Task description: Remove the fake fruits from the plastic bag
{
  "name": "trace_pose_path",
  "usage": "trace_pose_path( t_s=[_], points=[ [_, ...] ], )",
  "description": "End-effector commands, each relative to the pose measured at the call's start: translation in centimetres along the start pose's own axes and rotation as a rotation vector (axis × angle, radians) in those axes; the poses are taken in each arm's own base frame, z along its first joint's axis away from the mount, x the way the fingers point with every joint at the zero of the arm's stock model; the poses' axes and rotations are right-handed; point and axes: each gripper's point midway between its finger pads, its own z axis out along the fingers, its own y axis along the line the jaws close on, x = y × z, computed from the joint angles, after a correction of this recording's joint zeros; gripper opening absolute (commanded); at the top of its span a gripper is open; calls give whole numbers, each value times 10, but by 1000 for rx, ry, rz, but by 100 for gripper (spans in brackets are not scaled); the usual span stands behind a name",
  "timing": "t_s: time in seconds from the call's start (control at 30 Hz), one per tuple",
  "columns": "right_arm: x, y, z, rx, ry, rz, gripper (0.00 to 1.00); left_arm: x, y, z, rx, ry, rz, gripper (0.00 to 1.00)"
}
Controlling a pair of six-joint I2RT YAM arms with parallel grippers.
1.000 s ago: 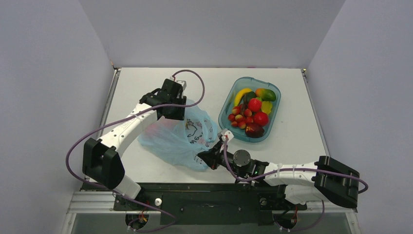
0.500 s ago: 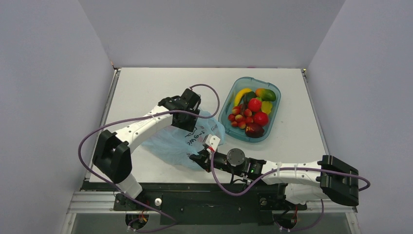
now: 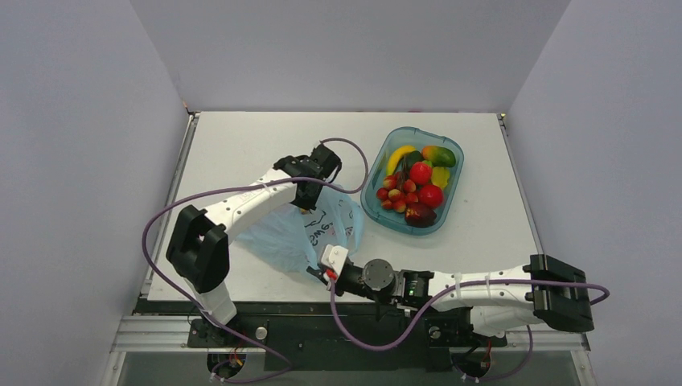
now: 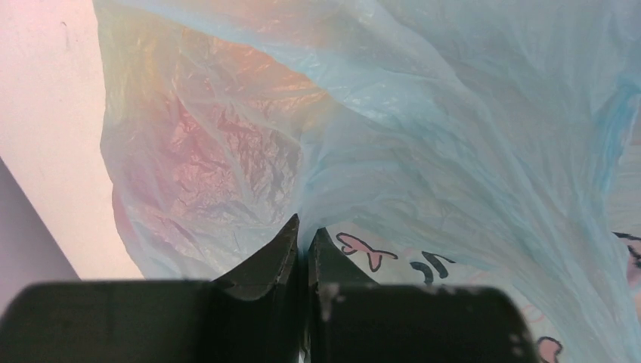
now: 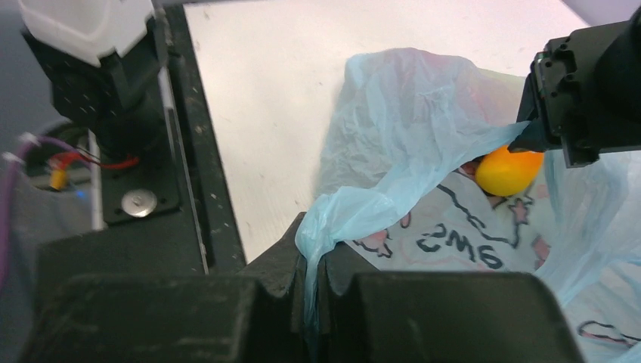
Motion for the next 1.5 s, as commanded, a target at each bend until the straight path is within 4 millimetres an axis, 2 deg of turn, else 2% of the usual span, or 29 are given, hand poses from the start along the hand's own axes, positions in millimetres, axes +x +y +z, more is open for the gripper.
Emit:
trace_pose_path(
  t_s=[0.0,0.03,0.07,0.1,0.13,0.23,0.3,0.43,0.53,0.57,0.63,0.67,0.7,0.73,0.77,0.8,0.83,0.9,1.0,1.03,1.07,1.1,1.13,1.17,1.2,1.27,1.33,1.47],
  points=[
    [0,18,6,44,84,-274,0,-39,14,-38,192,-126,-161,0],
    [12,24,11,35,124,-340,0,-42,14,-44,229,-143,-177,0],
    [10,32,12,39,140,-380,0,-45,15,-48,283,-148,-202,0],
    [27,38,18,27,193,-456,0,-48,17,-53,307,-163,-217,0],
    [25,46,21,34,208,-495,0,-50,21,-55,332,-166,-239,0],
    [43,63,38,14,267,-593,0,-57,37,-64,366,-205,-301,0],
    [47,69,44,3,258,-589,0,-59,49,-68,356,-230,-330,0],
    [47,68,58,-11,247,-542,0,-62,77,-75,339,-285,-385,0],
    [48,77,66,-78,232,-483,0,-75,81,-90,445,-385,-410,0],
    [48,83,67,-105,225,-458,0,-73,88,-93,450,-405,-425,0],
    [47,93,66,-159,210,-392,8,-75,91,-102,493,-444,-427,0],
    [38,94,65,-164,186,-328,19,-75,93,-103,498,-455,-422,0],
    [38,101,61,-212,175,-285,26,-73,95,-105,502,-464,-416,0],
    [22,98,59,-212,129,-188,39,-70,95,-105,501,-465,-412,0],
    [23,96,55,-240,121,-133,51,-70,96,-105,497,-471,-405,0],
    [-1,91,50,-230,59,-29,55,-66,96,-104,497,-469,-401,0],
    [-1,88,44,-253,44,16,62,-65,96,-104,492,-479,-395,0],
    [-23,75,28,-234,-12,129,70,-62,97,-102,483,-486,-396,0],
    [-53,57,0,-213,-77,244,75,-58,97,-102,474,-501,-398,0],
    [-52,51,-5,-195,-70,259,77,-59,99,-103,468,-508,-399,0],
    [-63,43,-16,-184,-98,286,77,-58,99,-104,466,-510,-399,0],
    [-59,36,-21,-163,-82,295,77,-57,100,-104,462,-506,-396,0],
    [-69,29,-32,-152,-113,321,77,-57,100,-106,459,-507,-396,0],
    [-65,19,-36,-128,-99,332,77,-55,101,-106,456,-501,-395,0],
    [-75,14,-47,-132,-131,353,77,-56,102,-108,455,-505,-395,0],
    [-79,0,-60,-107,-158,380,78,-55,102,-108,451,-497,-398,0],
    [-79,-17,-66,-44,-179,422,80,-55,102,-108,451,-491,-409,0],
    [-71,-45,-60,82,-200,579,83,-56,101,-105,459,-470,-461,0]
  ],
)
